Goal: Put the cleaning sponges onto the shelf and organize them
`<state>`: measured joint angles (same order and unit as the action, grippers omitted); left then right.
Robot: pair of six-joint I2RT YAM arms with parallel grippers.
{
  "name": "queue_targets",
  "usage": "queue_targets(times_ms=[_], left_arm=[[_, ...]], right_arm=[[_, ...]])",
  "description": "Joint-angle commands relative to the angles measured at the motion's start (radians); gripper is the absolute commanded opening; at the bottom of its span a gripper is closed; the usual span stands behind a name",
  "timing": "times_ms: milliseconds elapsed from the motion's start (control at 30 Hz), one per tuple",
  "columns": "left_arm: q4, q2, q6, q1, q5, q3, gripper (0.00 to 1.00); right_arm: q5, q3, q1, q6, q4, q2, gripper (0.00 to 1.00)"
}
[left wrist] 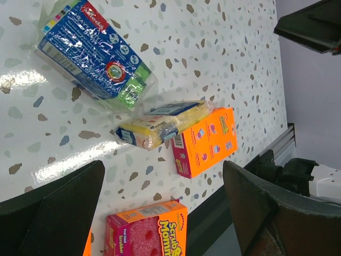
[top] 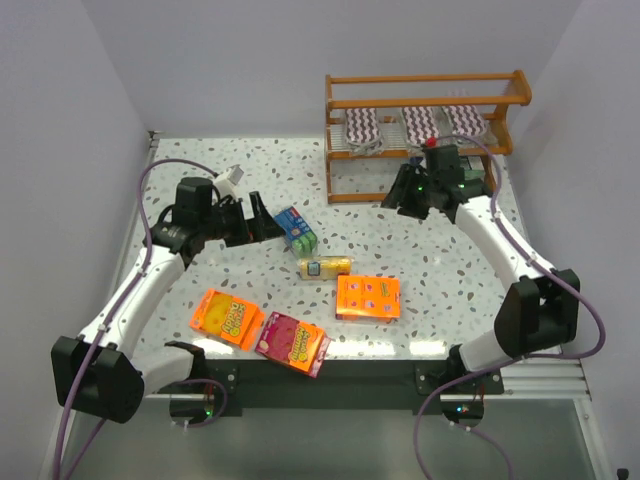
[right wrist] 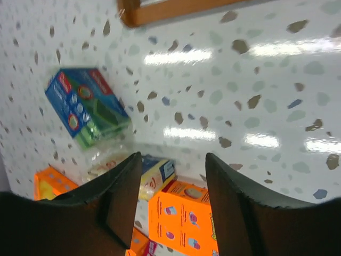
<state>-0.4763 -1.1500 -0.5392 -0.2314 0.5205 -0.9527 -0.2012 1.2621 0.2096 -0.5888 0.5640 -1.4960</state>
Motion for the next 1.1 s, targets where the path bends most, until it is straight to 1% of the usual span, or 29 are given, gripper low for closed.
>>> queue_targets(times_ms=[0,33,67,133,233,300,367,500,667,733,867,933,1000,1067], left_arm=[[0.067,-0.011,-0.005,0.004,0.016,-0.011,0.98],[0.062,-0.011,-0.004,0.004,0.016,-0.015,0.98],[0.056,-0.010,0.001,0.004,0.013,-0.020,0.98],[0.042,0.002,0.004,0.004,-0.002,-0.027,0.98],[0.024,0.019,0.008,0.006,-0.016,-0.023,0.98],[0.015,0.036,0.012,0.006,-0.030,-0.021,0.98],[0.004,0.053,0.012,0.006,-0.037,-0.017,0.98],[0.004,0.072,0.010,0.006,-0.045,0.006,0.99],[0.016,0.058,0.012,0.007,-0.034,0.025,0.99],[0.024,0.049,0.012,0.006,-0.030,0.026,0.99],[0.028,0.045,0.012,0.006,-0.027,0.019,0.99],[0.030,0.049,0.012,0.007,-0.033,0.020,0.99],[0.033,0.050,0.012,0.006,-0.033,0.028,0.99],[0.042,0.047,0.007,0.007,-0.025,0.041,0.99]], right_arm=[[0.084,0.074,0.192,0.214,0.086,-0.024,0.56],[0.118,0.080,0.232,0.248,0.080,-0.030,0.60],[0.140,0.088,0.284,0.254,0.070,-0.046,0.62],[0.161,0.105,0.318,0.276,0.025,-0.062,0.66],[0.181,0.166,0.373,0.326,0.019,-0.127,0.69],[0.197,0.216,0.412,0.342,0.057,-0.182,0.69],[0.198,0.224,0.441,0.368,0.082,-0.191,0.69],[0.226,0.178,0.488,0.414,0.108,-0.152,0.69],[0.301,0.089,0.574,0.550,0.123,-0.092,0.69],[0.302,0.045,0.585,0.584,0.122,-0.073,0.69],[0.332,-0.007,0.586,0.584,0.146,-0.034,0.69],[0.330,-0.061,0.587,0.570,0.151,-0.003,0.69],[0.338,-0.123,0.590,0.576,0.134,0.049,0.69],[0.350,-0.153,0.591,0.584,0.103,0.091,0.69]])
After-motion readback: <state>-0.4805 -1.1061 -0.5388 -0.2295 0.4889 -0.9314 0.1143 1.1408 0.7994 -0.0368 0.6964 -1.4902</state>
